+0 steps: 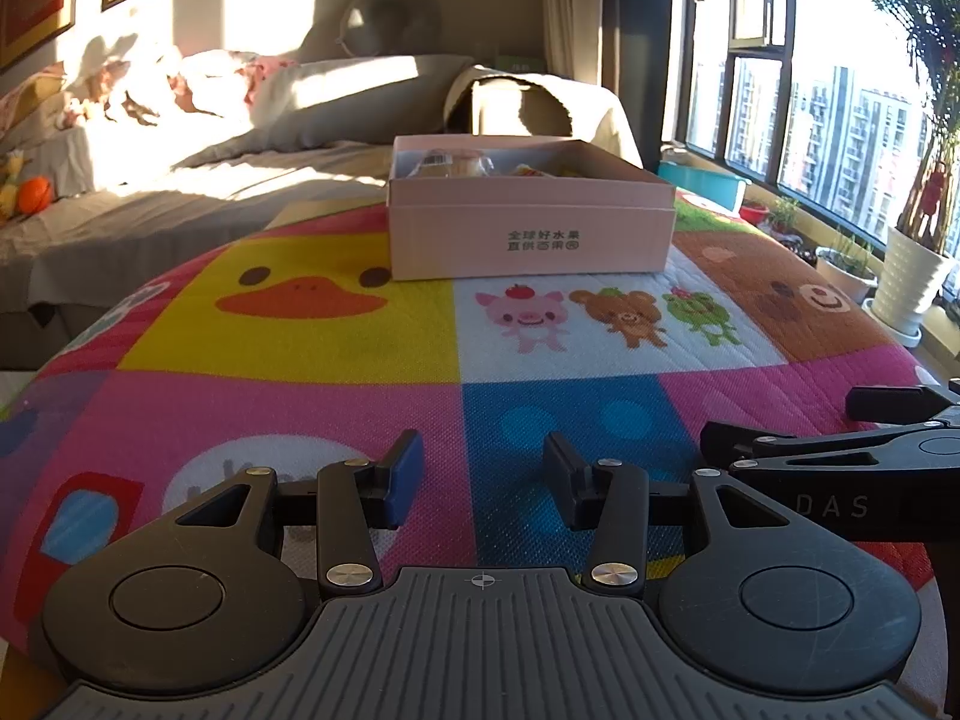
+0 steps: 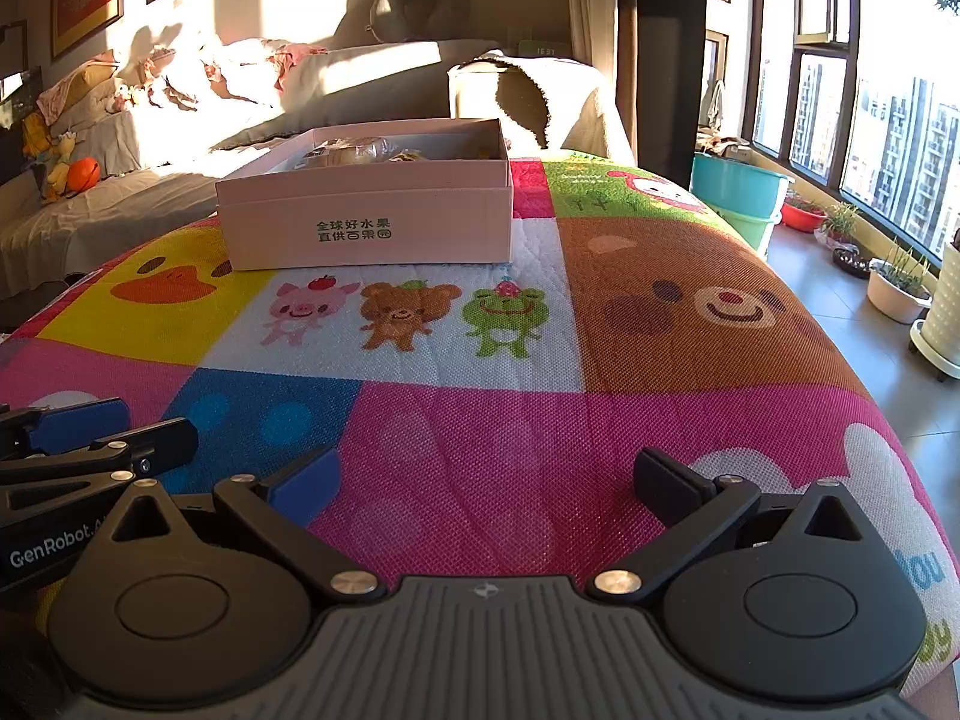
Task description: Organize objects
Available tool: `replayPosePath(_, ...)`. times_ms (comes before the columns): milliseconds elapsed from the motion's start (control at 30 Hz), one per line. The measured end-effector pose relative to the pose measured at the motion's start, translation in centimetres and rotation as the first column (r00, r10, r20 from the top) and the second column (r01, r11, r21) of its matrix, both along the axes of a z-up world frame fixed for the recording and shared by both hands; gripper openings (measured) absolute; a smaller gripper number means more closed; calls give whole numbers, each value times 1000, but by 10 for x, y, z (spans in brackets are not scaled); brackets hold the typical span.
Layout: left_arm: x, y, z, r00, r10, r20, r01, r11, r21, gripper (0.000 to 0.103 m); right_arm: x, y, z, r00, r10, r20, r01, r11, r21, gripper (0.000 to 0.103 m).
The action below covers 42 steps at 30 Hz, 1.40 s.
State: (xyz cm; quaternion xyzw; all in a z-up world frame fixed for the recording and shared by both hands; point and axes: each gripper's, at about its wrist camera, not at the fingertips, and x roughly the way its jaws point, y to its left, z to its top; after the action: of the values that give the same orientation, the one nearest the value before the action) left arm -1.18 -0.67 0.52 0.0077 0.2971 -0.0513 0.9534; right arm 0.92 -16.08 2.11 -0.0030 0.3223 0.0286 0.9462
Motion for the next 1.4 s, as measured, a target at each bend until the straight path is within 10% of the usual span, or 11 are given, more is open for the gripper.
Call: replayPosePath(1400,1,1,1,1000,2,-2,-2,1000,0,49,0,0,0,1000,0,0,0,1000,1,103)
